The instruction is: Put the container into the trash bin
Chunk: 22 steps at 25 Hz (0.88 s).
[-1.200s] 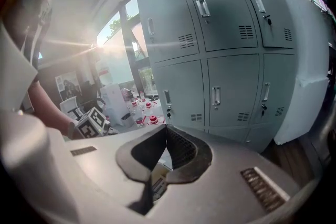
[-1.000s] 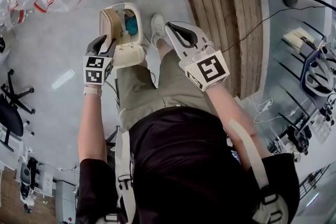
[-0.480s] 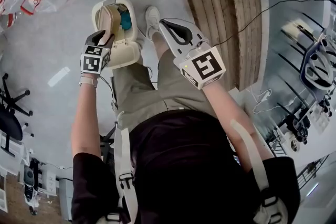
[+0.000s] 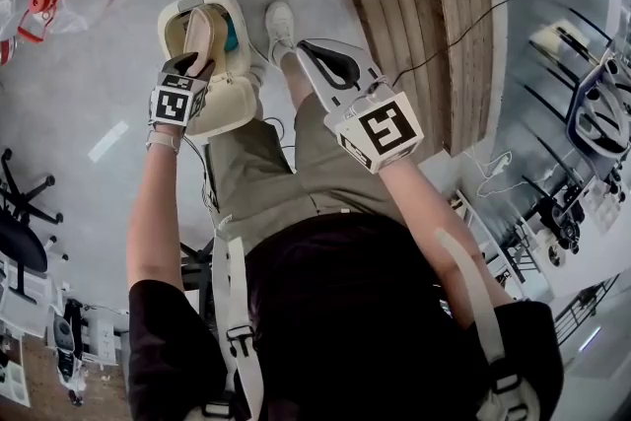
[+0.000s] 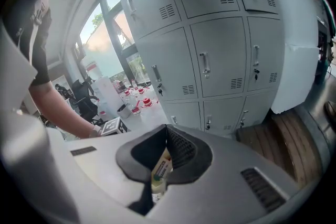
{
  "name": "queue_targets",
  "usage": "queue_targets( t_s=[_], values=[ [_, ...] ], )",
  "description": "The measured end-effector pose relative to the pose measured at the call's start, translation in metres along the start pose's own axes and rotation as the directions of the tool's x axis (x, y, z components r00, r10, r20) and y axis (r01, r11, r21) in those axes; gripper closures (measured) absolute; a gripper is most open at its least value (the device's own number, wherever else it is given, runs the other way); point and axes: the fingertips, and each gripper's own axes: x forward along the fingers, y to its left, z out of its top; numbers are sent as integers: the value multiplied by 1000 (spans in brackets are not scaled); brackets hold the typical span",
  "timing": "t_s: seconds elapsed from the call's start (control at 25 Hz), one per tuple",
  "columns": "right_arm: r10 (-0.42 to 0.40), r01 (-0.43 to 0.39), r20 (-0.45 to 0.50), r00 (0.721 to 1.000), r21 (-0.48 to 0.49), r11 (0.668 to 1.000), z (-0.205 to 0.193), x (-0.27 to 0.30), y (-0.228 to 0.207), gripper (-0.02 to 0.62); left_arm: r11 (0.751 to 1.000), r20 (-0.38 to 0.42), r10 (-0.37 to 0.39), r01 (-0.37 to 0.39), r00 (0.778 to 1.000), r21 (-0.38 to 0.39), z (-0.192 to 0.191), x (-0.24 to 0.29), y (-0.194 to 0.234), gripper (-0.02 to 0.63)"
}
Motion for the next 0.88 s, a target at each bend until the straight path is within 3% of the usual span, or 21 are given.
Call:
queue_targets(
  t_s=[0.88],
  values=[
    [-38,45,-79,996,89,995,-45,41,-32,580,999,-180,-26,22,983,-26,-34,70,36,439]
  ],
)
